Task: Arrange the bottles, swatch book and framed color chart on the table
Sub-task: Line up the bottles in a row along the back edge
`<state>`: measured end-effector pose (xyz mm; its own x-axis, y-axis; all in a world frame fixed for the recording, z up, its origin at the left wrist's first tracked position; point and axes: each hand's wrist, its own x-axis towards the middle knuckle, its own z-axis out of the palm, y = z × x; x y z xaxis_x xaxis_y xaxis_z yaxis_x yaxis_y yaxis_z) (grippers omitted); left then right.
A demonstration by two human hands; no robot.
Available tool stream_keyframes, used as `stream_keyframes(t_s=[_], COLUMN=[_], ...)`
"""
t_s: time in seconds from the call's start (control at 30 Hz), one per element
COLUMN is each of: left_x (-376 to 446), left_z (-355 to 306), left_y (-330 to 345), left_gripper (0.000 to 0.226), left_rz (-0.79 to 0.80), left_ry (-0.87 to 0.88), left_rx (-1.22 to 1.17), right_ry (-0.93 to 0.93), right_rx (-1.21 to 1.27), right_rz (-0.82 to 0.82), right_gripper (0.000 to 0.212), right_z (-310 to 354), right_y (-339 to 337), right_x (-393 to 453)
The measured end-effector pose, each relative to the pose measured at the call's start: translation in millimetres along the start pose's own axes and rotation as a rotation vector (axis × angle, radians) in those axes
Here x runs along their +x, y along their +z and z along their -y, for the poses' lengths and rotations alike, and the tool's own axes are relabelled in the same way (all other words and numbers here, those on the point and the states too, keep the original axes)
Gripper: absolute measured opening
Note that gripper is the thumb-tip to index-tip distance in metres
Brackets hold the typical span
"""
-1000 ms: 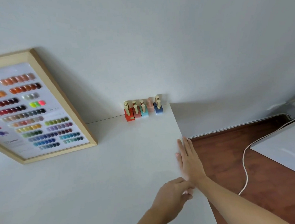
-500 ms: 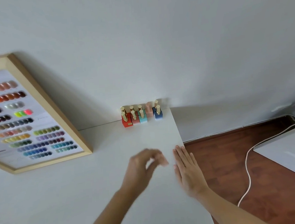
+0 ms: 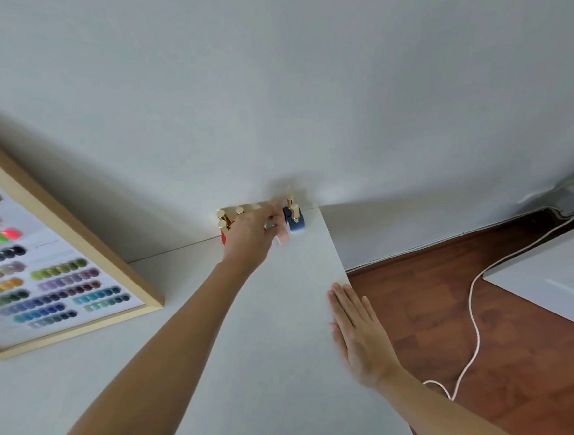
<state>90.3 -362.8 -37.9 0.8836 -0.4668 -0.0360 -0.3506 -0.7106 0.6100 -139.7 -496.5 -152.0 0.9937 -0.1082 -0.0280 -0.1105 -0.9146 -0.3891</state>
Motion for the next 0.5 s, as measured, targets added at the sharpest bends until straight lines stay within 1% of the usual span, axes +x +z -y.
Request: stream_keyframes(t_s=[0.2, 0.27, 0.37, 0.5], left_x=[9.0, 11.6, 14.5, 18.7], left_z=[-6.5, -9.6, -10.7, -7.4], left_y=[2.0, 3.3, 5.8, 8.2], left_gripper=[0.012, 0.012, 0.021, 0.035], left_rz=[-0.011, 0.016, 0.055, 0.050], left_ry=[-0.038, -0.046, -0.029, 0.023], left_rx=[0.048, 0.046, 0.113, 0.255], right_ry=[-0.002, 0.003, 0.007, 0.005], right_rx=[0.004, 0.002, 0.003, -0.011], right_rz=[-0.005, -0.002, 0.005, 0.006], right_gripper=[0.053, 0.053, 0.053, 0.053], right_z=[0.8, 0.6, 1.1, 1.7], right_y=[-1.5, -1.9, -1.9, -2.1], right_x=[-0.4, -0.2, 0.3, 1.0])
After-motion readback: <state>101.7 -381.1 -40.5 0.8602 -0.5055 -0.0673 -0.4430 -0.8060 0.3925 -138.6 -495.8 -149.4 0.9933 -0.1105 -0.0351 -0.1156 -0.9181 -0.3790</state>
